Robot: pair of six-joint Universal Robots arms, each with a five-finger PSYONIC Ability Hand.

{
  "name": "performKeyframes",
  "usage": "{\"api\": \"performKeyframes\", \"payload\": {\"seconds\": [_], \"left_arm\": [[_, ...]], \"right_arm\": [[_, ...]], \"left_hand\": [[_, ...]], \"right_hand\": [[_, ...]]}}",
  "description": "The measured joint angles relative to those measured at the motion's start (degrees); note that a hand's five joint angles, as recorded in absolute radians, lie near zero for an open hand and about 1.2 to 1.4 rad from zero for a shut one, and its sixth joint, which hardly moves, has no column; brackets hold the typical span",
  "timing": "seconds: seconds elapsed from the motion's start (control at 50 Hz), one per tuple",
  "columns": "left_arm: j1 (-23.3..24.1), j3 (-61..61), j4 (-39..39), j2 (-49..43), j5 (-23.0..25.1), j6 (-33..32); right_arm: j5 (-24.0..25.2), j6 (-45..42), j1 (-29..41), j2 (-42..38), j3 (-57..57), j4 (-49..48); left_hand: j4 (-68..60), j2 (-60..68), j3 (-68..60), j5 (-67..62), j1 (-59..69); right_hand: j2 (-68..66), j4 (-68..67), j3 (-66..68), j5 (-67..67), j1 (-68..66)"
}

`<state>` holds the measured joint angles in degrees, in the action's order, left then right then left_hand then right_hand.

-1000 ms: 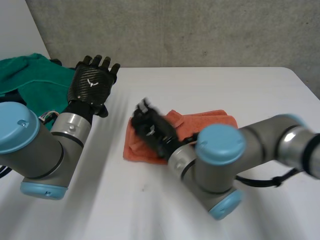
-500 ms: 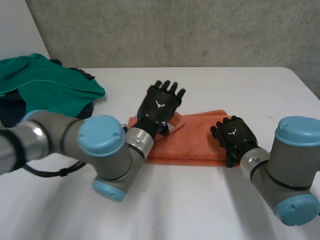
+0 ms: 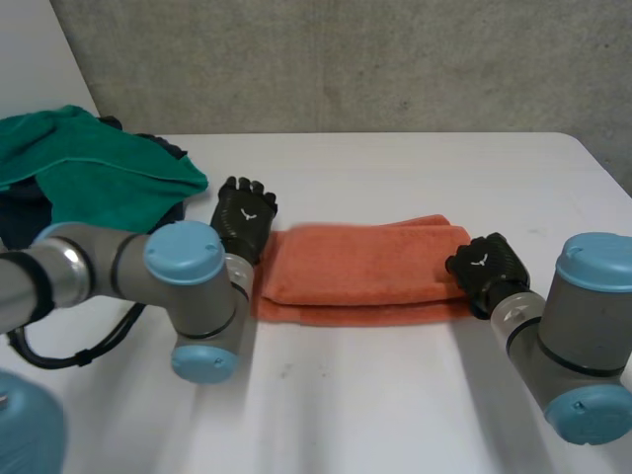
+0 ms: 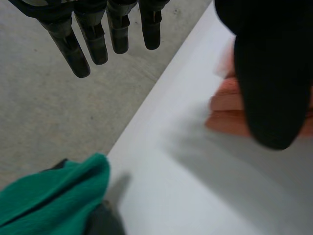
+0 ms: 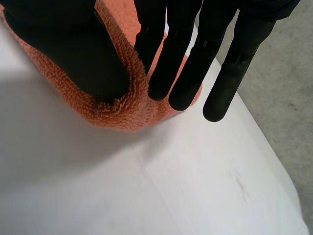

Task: Fold the laundry.

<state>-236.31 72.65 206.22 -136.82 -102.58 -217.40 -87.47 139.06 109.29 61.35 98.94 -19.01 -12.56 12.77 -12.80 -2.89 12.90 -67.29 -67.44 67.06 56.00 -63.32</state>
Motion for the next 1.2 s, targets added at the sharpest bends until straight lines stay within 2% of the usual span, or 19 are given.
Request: {"api": "performKeyframes", "payload": {"seconds": [0.1,0.22,0.32,0.38,0.44,0.46,0.54,0.62,0.66,0.72,0.74,0.76,0.78,0.8,0.9,0.98,1.04,1.14,1.2], "left_arm": [[0.3,6.5,0.0,7.7,-0.2,0.3],[0.5,12.9,0.0,18.7,0.1,4.8],[0.2,15.2,0.0,24.0,0.2,7.5],[-0.3,15.9,0.0,26.0,0.1,8.4],[-0.8,16.1,0.0,26.4,0.0,8.6],[-0.9,16.2,0.0,26.4,0.0,8.6],[-1.3,16.4,0.0,26.1,-0.1,8.9],[-1.2,16.4,0.2,25.3,0.0,10.0],[-1.0,16.0,0.3,24.9,0.0,10.8],[-0.7,15.0,0.5,24.1,0.1,12.2],[-0.2,13.9,0.6,23.3,0.1,13.5],[0.0,13.6,0.6,23.1,0.1,13.8],[1.0,11.9,0.5,21.7,0.4,15.3],[1.3,11.3,0.5,21.3,0.5,15.8],[5.6,4.3,-0.8,15.2,4.9,20.3],[8.6,-1.4,-4.6,8.9,10.0,22.4],[10.1,-4.9,-8.4,4.5,10.7,22.7],[10.9,-7.3,-13.3,0.9,6.4,22.2],[11.0,-7.3,-16.7,-0.3,-0.2,20.5]], "right_arm": [[-0.3,-5.3,-1.6,0.4,0.1,0.2],[-2.9,-15.8,-1.5,2.9,-3.3,-0.4],[-2.4,-20.0,3.5,4.6,-7.8,-1.6],[3.2,-20.8,10.9,3.3,-10.6,-2.8],[6.9,-21.0,14.2,1.6,-11.5,-3.1],[10.6,-21.0,16.9,-0.4,-12.1,-3.3],[17.0,-20.3,20.4,-4.7,-12.7,-3.3],[18.2,-16.1,20.4,-5.9,-12.3,-3.3],[17.4,-11.7,19.3,-4.9,-12.1,-3.2],[16.0,-4.5,17.2,-2.9,-11.8,-3.1],[14.3,3.5,14.7,-0.5,-11.7,-2.5],[14.0,4.8,14.3,-0.1,-11.7,-2.4],[12.4,12.9,11.7,2.0,-11.8,-1.1],[11.9,16.1,10.7,2.8,-12.0,-0.3],[10.0,33.2,4.8,4.7,-15.4,9.6],[9.5,35.6,3.2,0.4,-21.1,18.0],[9.7,35.1,2.9,-3.6,-25.1,21.6],[11.6,34.0,3.2,-8.3,-28.7,24.1],[14.2,33.3,3.6,-11.6,-30.4,25.2]], "left_hand": [[0.0,0.0,0.0,0.0,0.0],[0.1,0.0,0.0,0.0,0.0],[0.1,-0.2,0.0,0.0,0.0],[0.3,-0.3,0.0,0.0,-0.2],[0.3,-0.3,0.0,0.0,-0.2],[0.3,-0.3,0.0,0.0,-0.2],[0.3,-0.3,0.0,0.0,-0.2],[0.3,-0.3,0.0,0.0,-0.2],[0.3,-0.3,0.0,0.0,-0.2],[0.3,-0.3,0.0,0.0,-0.2],[0.3,-0.3,0.0,0.0,-0.2],[0.3,-0.3,0.0,0.0,-0.2],[0.3,-0.3,0.0,0.0,-0.2],[0.3,-0.3,0.0,0.0,-0.2],[0.3,-0.3,0.0,0.0,-0.2],[0.3,-0.3,0.0,0.0,-0.2],[-0.8,0.6,-0.8,-0.9,0.8],[-2.4,2.1,-2.0,-2.3,2.1],[-2.6,2.2,-2.0,-2.4,2.2]], "right_hand": [[-0.2,-1.1,1.0,0.2,0.0],[-0.2,-1.2,1.0,0.2,0.0],[-0.2,-1.2,1.0,0.3,0.0],[-0.2,-1.2,1.0,0.8,0.0],[-0.2,-1.2,1.0,0.9,0.0],[-0.1,-1.1,1.0,0.9,0.0],[29.9,28.7,-28.6,-28.5,26.7],[51.2,50.4,-50.0,-49.4,46.6],[55.1,54.7,-54.5,-53.2,50.1],[55.4,55.4,-55.0,-53.3,50.2],[55.4,55.4,-55.0,-53.3,50.2],[55.4,55.4,-55.0,-53.3,50.2],[55.4,55.4,-55.0,-53.3,50.2],[55.4,55.4,-55.0,-53.3,50.2],[55.4,55.4,-55.0,-53.3,50.2],[55.4,55.4,-55.0,-53.3,50.2],[55.4,55.4,-55.0,-53.3,50.2],[55.4,55.4,-55.0,-53.3,50.2],[55.4,55.4,-55.0,-53.3,50.2]]}}
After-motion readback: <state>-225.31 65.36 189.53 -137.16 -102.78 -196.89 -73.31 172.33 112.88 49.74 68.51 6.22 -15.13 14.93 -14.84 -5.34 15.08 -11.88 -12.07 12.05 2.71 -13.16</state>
